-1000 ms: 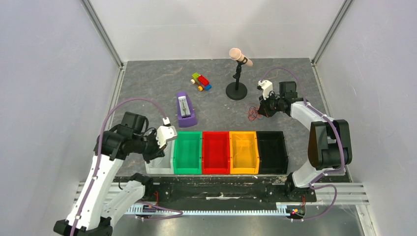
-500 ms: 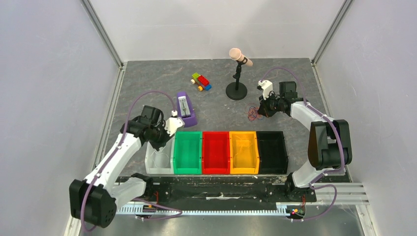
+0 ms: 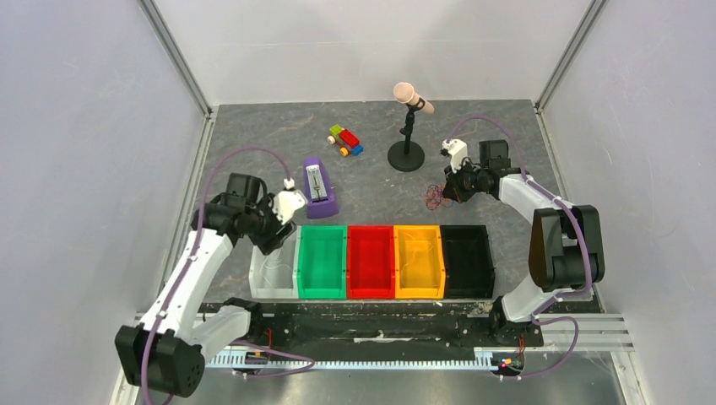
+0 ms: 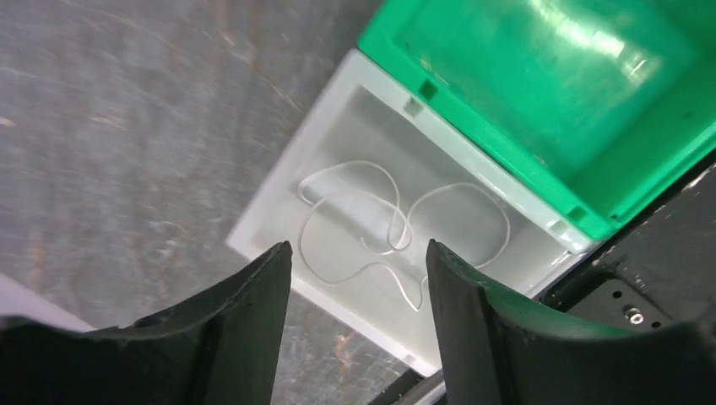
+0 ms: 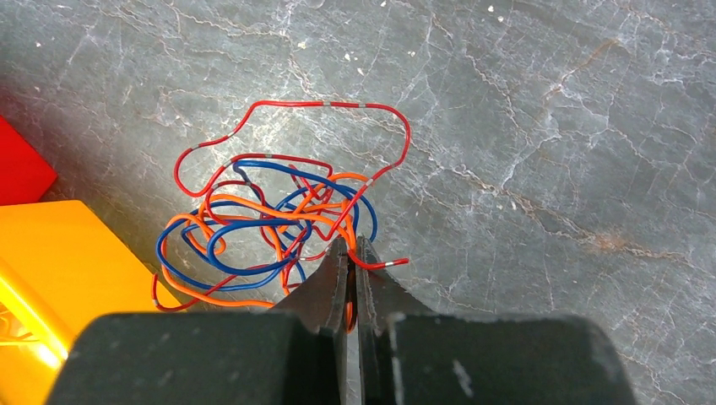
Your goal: Untangle the cables
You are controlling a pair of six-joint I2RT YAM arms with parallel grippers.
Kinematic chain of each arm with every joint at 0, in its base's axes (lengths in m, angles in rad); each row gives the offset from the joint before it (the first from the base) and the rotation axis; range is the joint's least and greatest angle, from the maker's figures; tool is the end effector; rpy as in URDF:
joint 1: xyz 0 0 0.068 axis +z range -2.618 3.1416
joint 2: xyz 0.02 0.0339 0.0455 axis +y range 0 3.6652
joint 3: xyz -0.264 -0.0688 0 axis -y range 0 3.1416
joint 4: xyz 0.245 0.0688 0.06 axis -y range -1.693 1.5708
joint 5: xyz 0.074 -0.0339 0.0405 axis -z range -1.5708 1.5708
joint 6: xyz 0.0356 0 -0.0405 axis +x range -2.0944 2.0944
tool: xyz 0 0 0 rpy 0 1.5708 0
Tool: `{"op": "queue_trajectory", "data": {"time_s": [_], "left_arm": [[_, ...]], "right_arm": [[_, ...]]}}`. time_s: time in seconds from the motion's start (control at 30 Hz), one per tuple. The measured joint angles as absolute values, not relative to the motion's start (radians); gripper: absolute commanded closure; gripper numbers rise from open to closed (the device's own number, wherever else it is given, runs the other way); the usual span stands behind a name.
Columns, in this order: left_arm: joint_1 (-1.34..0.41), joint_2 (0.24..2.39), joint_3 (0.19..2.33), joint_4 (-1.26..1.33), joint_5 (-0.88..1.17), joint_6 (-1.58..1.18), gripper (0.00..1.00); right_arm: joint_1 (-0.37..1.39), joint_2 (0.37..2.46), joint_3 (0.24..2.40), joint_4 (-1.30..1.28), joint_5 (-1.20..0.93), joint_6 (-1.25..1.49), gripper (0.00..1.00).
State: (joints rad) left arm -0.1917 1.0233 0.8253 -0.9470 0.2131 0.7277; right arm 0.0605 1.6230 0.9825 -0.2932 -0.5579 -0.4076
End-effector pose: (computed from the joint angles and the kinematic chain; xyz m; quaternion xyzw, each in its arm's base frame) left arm 0.1748 -0.0416 0.2505 0.4513 0.8610 -0.0446 0.2301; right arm 0.3263 0.0386 0.1951 -0.2956 0.8681 0.2056 0.3417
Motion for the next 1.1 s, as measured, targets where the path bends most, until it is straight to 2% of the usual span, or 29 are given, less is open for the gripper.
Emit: {"op": "queue_trajectory", "data": {"time_s": [0.2,0.4,0.53,0.67,0.77,0.93,1.1], "left_arm": [[-0.192,0.984,1.047,-1.059,0.307,0.728,0.31],[-0.2,1.02,1.188,-1.085,0.532,0.686,0.33],[-0.317,1.04,1.187,-0.894,0.632,0.514,0.34],[-0.545,1.103,1.149,-0.645,0.606,0.386,0.34],[-0.651,1.212,1.141,-0.48,0.586,0.291,0.34],[-0.696,1.413,1.174,-0.27,0.577,0.108,0.35],[-0.725,1.521,1.19,-0.138,0.577,-0.033,0.42]], "right_arm": [[0.06,1.607,0.982,-0.294,-0.598,-0.407,1.0],[0.06,1.518,0.964,-0.283,-0.679,-0.413,1.0],[0.061,1.422,0.92,-0.27,-0.756,-0.444,1.0],[0.061,1.323,0.888,-0.271,-0.812,-0.499,1.0],[0.063,1.254,0.872,-0.271,-0.838,-0.538,1.0],[0.09,1.145,0.834,-0.271,-0.852,-0.59,1.0],[0.119,1.111,0.825,-0.271,-0.857,-0.615,1.0]]}}
